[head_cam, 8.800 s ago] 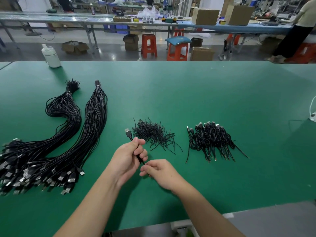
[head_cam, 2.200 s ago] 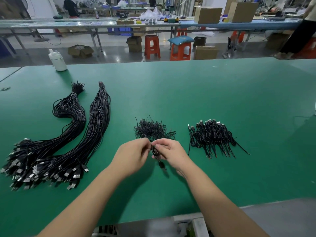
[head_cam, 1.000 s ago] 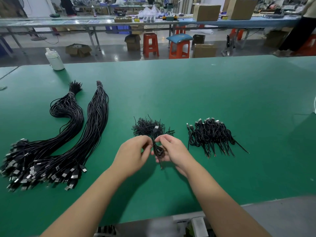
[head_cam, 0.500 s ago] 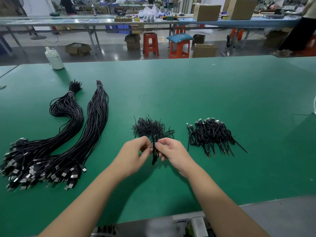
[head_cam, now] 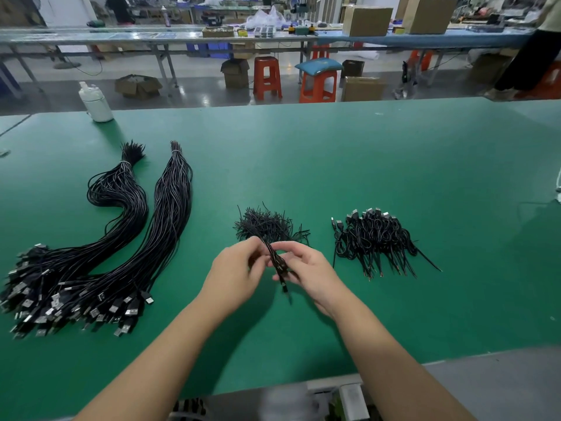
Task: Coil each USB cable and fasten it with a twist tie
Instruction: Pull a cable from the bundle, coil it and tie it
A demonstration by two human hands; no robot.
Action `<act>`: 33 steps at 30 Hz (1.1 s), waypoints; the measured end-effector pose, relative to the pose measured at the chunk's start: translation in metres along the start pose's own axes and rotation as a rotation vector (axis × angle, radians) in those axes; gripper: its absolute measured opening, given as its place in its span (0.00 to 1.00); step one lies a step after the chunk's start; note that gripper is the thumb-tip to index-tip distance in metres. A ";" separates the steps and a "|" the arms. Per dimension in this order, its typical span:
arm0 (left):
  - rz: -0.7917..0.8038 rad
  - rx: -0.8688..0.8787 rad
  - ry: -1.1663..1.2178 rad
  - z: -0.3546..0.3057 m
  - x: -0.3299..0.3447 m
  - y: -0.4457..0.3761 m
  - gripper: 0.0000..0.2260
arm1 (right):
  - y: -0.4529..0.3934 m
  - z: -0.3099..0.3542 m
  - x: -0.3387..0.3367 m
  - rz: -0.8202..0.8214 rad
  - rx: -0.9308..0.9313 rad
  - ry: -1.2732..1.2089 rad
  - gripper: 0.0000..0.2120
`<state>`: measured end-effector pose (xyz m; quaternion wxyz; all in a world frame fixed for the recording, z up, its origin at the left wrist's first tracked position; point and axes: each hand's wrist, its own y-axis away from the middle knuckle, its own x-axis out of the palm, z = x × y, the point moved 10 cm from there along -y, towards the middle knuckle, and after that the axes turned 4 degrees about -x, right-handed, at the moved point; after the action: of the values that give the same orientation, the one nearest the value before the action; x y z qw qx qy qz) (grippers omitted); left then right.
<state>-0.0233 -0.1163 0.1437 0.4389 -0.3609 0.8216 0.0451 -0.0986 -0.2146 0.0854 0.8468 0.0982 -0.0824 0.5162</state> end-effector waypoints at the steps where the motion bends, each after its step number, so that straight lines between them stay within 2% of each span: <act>1: 0.021 -0.077 0.091 0.009 0.001 -0.002 0.07 | 0.001 -0.001 0.001 0.024 0.007 -0.047 0.13; 5: 0.104 -0.213 0.194 0.024 0.007 -0.008 0.08 | 0.005 0.001 0.005 0.096 -0.033 -0.041 0.21; 9: 0.125 -0.218 0.199 0.027 0.010 -0.006 0.08 | 0.004 0.001 0.003 0.063 -0.068 0.200 0.18; 12: 0.067 -0.075 0.104 0.013 0.004 -0.004 0.09 | 0.002 0.001 -0.011 -0.066 -0.073 0.285 0.11; 15: -0.046 0.171 -0.162 -0.014 -0.001 0.001 0.05 | 0.002 -0.001 -0.014 -0.111 -0.055 0.442 0.09; 18: -0.130 0.365 -0.374 -0.031 0.003 0.008 0.10 | 0.001 -0.006 -0.007 -0.096 -0.019 0.463 0.16; 21: -0.154 0.439 -0.404 -0.031 0.008 0.013 0.13 | 0.001 -0.013 -0.002 -0.066 0.045 0.340 0.19; 24: -0.157 0.494 -0.411 -0.032 0.011 0.017 0.10 | 0.005 -0.011 0.005 0.016 0.030 0.278 0.17; 28: -0.142 0.411 -0.309 -0.026 0.010 0.015 0.07 | 0.006 -0.012 0.001 0.028 0.019 0.272 0.12; 33: -0.090 0.127 0.089 -0.002 0.008 0.005 0.04 | 0.006 -0.009 -0.003 0.006 -0.012 0.220 0.12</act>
<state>-0.0308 -0.1181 0.1381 0.4258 -0.3703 0.8244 -0.0429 -0.1049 -0.2119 0.0760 0.8498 0.0357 0.0077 0.5258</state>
